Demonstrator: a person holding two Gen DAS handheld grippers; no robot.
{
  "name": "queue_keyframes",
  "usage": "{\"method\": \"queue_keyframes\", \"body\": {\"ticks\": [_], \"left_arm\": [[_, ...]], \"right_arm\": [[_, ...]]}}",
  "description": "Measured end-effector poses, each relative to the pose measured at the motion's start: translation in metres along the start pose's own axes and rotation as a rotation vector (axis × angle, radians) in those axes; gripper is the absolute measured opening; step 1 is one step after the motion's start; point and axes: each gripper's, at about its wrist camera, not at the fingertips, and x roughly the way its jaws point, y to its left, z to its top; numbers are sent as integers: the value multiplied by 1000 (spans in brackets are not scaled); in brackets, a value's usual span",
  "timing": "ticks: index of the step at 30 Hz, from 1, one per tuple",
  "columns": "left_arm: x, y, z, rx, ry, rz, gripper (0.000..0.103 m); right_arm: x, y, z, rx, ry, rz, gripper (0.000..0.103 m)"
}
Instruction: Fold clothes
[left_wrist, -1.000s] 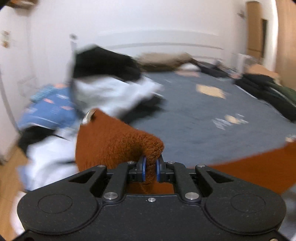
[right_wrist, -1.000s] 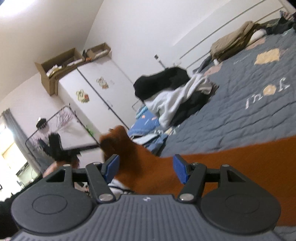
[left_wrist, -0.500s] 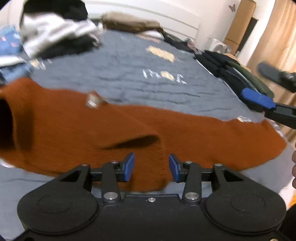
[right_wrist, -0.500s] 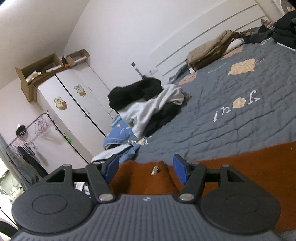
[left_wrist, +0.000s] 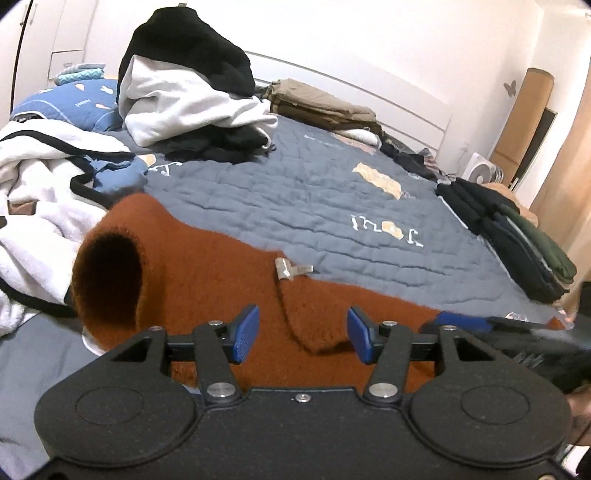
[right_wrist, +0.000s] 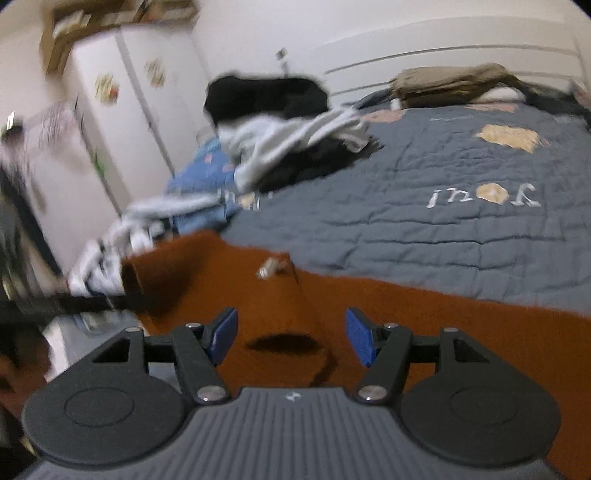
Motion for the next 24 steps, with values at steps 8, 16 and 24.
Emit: {"method": "queue_keyframes", "body": {"ticks": [8, 16, 24], "left_arm": [[1, 9, 3, -49, -5, 15, 54], [3, 12, 6, -75, -10, 15, 54], [3, 16, 10, -92, -16, 19, 54]], "right_arm": [[36, 13, -7, -191, 58, -45, 64], [64, 16, -9, -232, 75, -61, 57], [45, -24, 0, 100, 5, -14, 5]]}}
